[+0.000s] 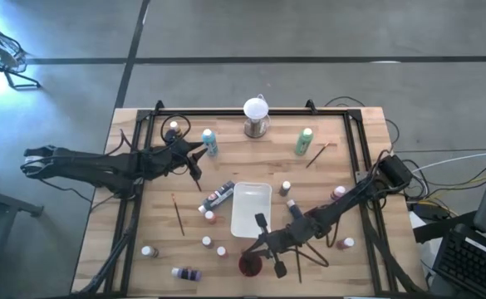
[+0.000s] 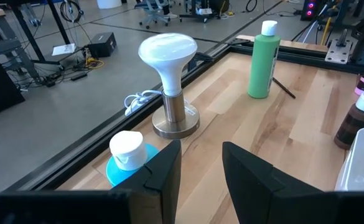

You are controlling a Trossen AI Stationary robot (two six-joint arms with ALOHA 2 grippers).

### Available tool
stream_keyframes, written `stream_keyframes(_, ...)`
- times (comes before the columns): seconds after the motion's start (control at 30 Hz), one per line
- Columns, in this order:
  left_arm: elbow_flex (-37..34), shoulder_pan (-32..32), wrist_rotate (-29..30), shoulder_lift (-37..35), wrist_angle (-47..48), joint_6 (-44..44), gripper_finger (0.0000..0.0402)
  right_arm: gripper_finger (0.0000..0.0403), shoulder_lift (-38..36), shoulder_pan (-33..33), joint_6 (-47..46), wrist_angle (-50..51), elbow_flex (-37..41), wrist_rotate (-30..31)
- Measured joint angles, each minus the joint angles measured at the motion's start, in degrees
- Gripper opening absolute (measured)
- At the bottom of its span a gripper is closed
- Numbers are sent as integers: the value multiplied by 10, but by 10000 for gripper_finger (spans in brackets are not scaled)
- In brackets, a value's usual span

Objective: Pick & Place Paint Supplies
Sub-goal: Put the silver paint brush into the red cup, then put the gold paint brush into the red cup

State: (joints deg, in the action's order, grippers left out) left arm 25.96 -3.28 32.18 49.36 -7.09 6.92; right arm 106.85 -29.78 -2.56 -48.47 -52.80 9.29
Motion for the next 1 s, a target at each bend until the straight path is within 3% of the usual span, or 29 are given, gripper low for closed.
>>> stream_keyframes(0.53,0,0,0,0,0,0,124,16,-1,0,-20,29,9,12)
stream_keyframes(0.83,0,0,0,0,1,0,124,98,-5,0,-26,29,8,12)
stream_keyframes(1.0,0,0,0,0,2,0,124,138,-51,0,9,31,7,12)
